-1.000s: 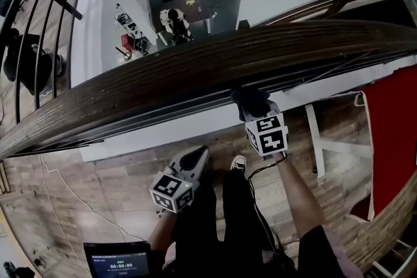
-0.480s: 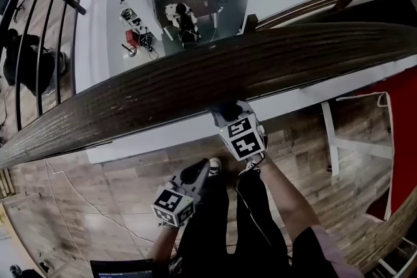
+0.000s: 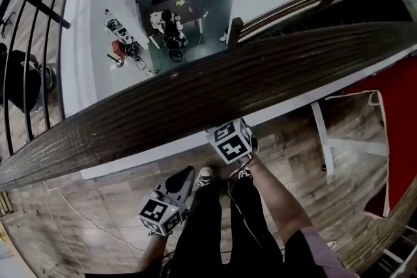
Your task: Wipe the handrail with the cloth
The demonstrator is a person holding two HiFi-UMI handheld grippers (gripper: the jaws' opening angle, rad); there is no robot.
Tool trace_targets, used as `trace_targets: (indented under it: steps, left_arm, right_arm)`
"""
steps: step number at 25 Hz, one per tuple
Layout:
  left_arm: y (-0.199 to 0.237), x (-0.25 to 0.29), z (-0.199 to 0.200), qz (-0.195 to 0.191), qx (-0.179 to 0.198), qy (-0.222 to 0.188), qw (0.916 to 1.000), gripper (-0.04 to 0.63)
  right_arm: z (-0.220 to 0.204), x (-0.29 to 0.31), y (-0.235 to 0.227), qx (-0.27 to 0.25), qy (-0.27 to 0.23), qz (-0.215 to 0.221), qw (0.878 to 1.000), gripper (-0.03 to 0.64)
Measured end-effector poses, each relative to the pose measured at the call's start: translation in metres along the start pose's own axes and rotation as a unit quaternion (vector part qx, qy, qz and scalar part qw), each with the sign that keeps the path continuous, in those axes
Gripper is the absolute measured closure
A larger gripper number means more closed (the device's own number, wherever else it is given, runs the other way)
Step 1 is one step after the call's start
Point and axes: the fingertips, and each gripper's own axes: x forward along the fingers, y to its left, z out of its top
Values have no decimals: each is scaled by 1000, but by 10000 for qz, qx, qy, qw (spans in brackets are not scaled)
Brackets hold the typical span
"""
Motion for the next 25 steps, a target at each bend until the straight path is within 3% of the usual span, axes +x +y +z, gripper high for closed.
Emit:
trace_targets:
  steps: [6, 16, 25]
  left_arm:
    - [-31, 33, 4, -239, 103, 101, 9996, 595]
    - [-104, 113, 5, -582, 199, 441, 9971, 595]
    - [-146, 178, 20, -758, 309, 374, 9959, 595]
  right_arm:
    - [-20, -29, -66, 208, 22, -327, 9992, 508]
    - [-69, -92, -221, 681, -147, -981, 9927, 508]
    - [-118, -153, -352, 928, -22, -1695, 9812, 508]
